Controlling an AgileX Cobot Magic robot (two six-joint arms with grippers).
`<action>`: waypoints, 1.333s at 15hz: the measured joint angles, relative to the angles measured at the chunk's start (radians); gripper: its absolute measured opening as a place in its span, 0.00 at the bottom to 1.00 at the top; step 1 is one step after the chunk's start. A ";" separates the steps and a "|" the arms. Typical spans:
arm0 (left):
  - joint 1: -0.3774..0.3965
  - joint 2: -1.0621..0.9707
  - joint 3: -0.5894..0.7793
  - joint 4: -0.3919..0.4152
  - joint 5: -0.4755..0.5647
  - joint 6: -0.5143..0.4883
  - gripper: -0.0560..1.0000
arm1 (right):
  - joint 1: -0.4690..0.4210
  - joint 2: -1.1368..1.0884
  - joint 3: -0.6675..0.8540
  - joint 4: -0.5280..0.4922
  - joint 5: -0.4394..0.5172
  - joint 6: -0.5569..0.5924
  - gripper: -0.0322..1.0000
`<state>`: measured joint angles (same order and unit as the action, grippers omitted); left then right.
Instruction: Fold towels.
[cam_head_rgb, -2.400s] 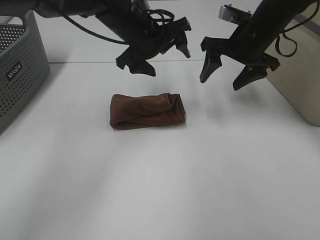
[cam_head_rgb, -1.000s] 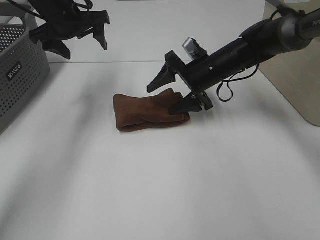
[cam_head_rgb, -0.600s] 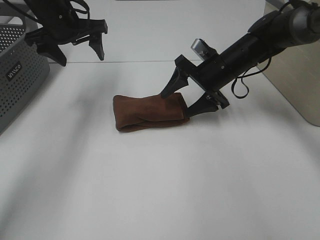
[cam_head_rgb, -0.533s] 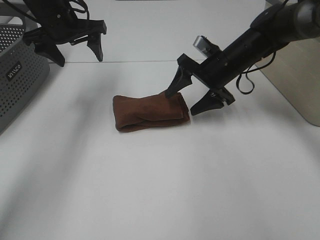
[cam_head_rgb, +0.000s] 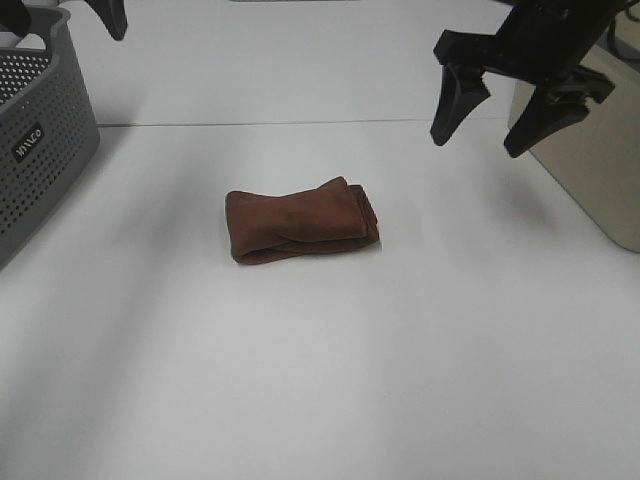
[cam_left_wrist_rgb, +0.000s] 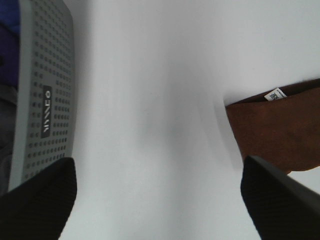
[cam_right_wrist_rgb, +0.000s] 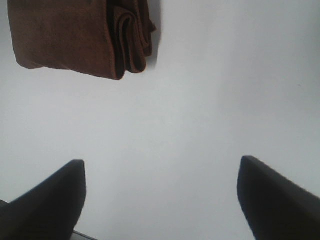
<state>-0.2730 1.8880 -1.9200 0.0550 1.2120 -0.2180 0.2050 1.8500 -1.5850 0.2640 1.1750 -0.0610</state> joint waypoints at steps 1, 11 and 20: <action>0.000 -0.054 0.032 0.004 0.000 0.003 0.85 | 0.000 -0.041 0.010 -0.041 0.018 0.011 0.79; 0.000 -0.775 0.699 -0.003 0.003 0.051 0.84 | 0.000 -0.663 0.547 -0.121 0.006 0.061 0.79; 0.000 -1.643 1.314 -0.074 0.000 0.162 0.84 | 0.000 -1.365 1.019 -0.203 -0.018 0.067 0.79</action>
<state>-0.2730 0.2450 -0.6060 -0.0190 1.2120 -0.0560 0.2050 0.4850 -0.5660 0.0610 1.1570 0.0060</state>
